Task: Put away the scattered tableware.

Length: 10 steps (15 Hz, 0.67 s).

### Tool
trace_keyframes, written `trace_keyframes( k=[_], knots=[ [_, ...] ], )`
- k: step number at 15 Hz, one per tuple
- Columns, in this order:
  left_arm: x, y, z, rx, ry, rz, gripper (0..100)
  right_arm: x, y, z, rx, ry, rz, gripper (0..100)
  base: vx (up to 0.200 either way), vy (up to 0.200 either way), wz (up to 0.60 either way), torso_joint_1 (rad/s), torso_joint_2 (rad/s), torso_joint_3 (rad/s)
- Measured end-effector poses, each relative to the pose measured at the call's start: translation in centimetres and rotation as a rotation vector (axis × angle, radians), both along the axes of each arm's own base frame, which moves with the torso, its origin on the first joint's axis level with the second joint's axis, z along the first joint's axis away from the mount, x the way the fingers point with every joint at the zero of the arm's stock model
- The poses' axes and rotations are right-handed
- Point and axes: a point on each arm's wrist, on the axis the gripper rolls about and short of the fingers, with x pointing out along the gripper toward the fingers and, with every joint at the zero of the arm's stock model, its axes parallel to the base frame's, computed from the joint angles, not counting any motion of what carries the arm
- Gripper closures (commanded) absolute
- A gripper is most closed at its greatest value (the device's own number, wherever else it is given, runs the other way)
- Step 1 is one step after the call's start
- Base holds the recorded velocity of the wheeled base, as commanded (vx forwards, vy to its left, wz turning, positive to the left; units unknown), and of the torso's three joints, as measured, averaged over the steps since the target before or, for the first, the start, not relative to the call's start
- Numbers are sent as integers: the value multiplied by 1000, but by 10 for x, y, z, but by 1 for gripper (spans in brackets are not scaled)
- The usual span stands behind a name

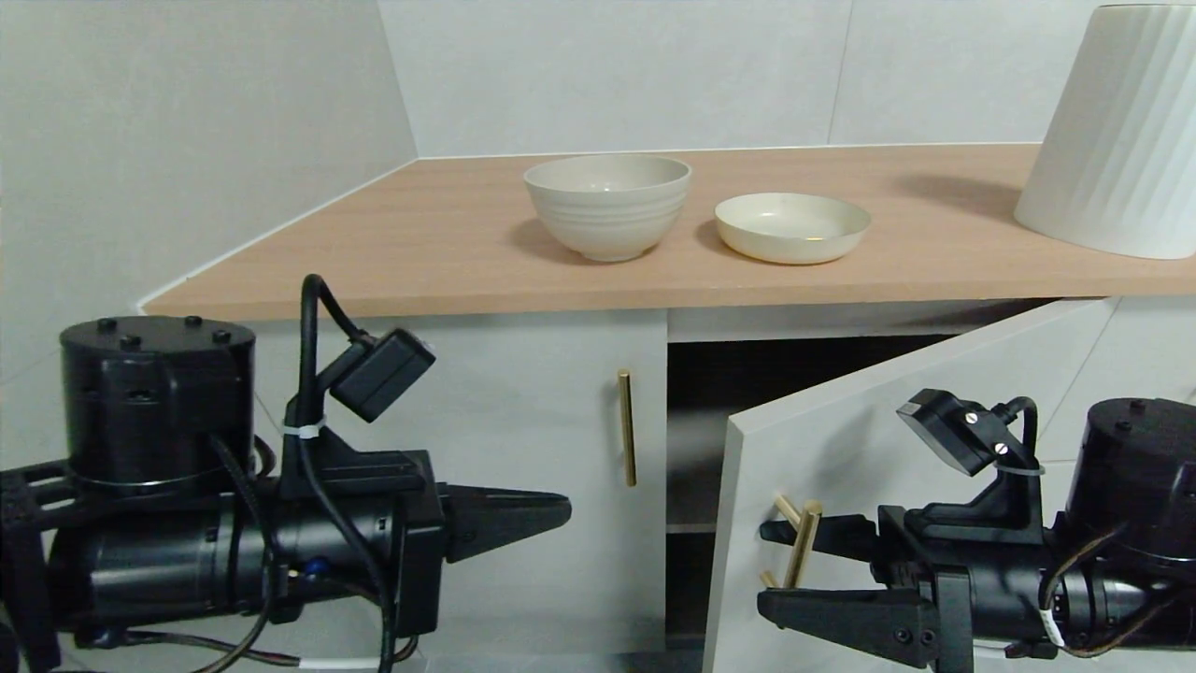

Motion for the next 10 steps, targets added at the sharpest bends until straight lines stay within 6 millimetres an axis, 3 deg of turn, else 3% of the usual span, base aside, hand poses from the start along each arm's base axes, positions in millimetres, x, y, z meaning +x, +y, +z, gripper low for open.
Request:
trace_keyframes(
  k=[5,10],
  knots=[
    [40,-49,-21,-96,-176,74,100,0,0,0,1,-3,-1,0,0,0,0,0,0,0],
    [38,-92,-51,-137,-137,96,100,0,0,0,0,-2,1,0,0,0,0,0,0,0]
  ],
)
